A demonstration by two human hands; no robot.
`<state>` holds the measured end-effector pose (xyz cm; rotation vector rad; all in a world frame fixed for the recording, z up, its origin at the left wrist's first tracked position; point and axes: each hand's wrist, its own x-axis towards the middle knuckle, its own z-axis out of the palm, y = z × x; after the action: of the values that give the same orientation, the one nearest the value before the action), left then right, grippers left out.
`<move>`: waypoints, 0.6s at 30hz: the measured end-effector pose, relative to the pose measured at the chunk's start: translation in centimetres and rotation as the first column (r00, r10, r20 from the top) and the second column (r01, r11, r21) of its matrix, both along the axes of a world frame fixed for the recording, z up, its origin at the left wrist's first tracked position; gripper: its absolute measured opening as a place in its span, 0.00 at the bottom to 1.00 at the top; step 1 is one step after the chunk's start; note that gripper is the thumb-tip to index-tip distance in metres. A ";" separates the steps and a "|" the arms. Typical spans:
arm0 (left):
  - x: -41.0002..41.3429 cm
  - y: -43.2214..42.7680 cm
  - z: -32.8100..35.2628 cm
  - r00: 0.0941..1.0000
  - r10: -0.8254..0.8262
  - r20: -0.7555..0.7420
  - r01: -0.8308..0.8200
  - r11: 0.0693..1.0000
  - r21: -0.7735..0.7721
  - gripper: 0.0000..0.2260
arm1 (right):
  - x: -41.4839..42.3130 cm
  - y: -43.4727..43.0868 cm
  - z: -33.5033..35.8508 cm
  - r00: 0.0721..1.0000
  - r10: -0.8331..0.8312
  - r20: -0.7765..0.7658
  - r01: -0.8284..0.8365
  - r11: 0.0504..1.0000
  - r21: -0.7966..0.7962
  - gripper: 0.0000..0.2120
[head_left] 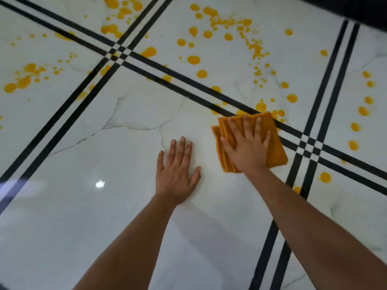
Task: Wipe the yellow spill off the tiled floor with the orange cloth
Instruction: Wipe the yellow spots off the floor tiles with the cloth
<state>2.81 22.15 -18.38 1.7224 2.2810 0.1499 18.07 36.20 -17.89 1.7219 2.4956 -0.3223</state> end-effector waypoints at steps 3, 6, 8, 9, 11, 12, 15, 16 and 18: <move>1.0 1.7 0.0 1.000 -0.018 -0.007 0.018 1.000 -0.003 0.32 | 3.2 -4.4 -0.8 0.987 0.160 -0.011 -0.159 0.986 0.042 0.29; 2.0 2.9 0.2 0.997 -0.073 -0.015 0.073 0.997 -0.033 0.33 | 9.6 -5.3 -0.3 0.973 0.232 0.009 -0.232 0.972 -0.035 0.30; 2.9 3.4 0.3 0.997 -0.071 -0.005 0.071 0.996 -0.046 0.33 | 8.9 -0.6 -0.3 1.000 0.006 0.027 -0.006 1.000 -0.012 0.30; 3.4 3.8 0.2 0.998 -0.070 -0.004 0.070 0.996 -0.050 0.33 | 7.6 1.0 0.0 0.994 -0.107 0.024 0.108 0.993 -0.035 0.30; 4.3 4.5 0.1 0.997 -0.073 0.003 0.073 0.996 -0.042 0.33 | 6.0 0.6 -0.1 0.991 -0.127 -0.032 0.126 0.991 -0.035 0.29; 4.4 4.4 0.2 0.998 -0.068 0.008 0.069 0.997 -0.035 0.32 | 6.0 -1.7 -0.2 0.999 -0.003 -0.048 0.001 0.999 -0.032 0.29; 7.0 5.9 -0.1 0.989 -0.146 0.034 0.147 0.988 -0.037 0.32 | 13.5 -5.7 0.0 0.983 0.185 -0.004 -0.185 0.981 -0.061 0.29; 6.8 5.8 -0.1 0.989 -0.147 0.012 0.147 0.989 -0.019 0.32 | 14.3 -4.2 -0.3 0.988 0.156 0.015 -0.155 0.986 -0.054 0.29; 6.7 6.3 -0.2 0.989 -0.150 -0.011 0.150 0.989 -0.009 0.32 | 13.3 1.5 -0.3 0.997 -0.071 0.011 0.071 0.997 -0.038 0.31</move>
<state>9.53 28.43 -18.58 1.8870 2.1459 0.1002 31.33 37.73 -18.14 1.7958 2.4098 -0.3647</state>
